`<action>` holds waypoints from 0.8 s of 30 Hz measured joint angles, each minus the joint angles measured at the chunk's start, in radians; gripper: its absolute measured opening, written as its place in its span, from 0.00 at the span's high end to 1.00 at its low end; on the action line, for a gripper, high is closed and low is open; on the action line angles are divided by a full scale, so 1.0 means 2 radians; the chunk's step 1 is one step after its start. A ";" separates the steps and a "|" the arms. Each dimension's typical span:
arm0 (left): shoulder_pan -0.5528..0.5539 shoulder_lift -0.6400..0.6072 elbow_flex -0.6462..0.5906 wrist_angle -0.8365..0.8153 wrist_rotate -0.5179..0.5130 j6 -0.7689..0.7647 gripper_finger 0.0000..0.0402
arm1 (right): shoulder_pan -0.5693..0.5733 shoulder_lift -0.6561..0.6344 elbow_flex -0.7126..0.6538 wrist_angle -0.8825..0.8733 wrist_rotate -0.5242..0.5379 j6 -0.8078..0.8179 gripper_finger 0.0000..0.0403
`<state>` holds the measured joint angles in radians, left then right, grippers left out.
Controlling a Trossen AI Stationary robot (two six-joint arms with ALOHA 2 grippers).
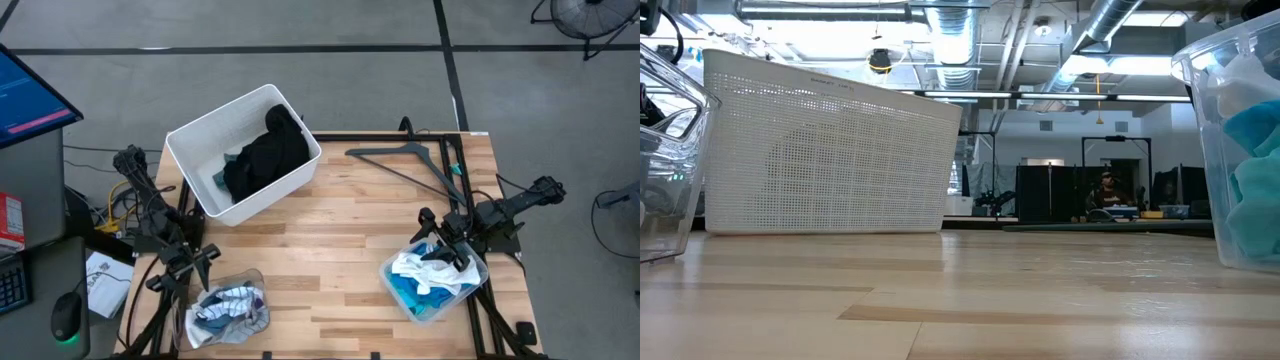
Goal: Pick & Place Cloths
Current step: Return to Home Position
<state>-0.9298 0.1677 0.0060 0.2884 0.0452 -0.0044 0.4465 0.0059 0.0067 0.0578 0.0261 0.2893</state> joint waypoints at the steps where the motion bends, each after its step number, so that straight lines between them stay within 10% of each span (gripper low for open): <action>1: 0.000 0.000 0.000 0.001 0.000 0.000 0.44 | 0.000 0.000 0.000 0.000 0.000 0.000 0.38; 24: 0.000 0.000 0.000 0.007 0.000 0.000 0.44 | 0.000 0.000 0.000 0.000 0.000 0.000 0.38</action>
<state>-0.9300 0.1677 0.0059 0.3017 0.0452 -0.0044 0.4465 0.0060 0.0063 0.0574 0.0262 0.2893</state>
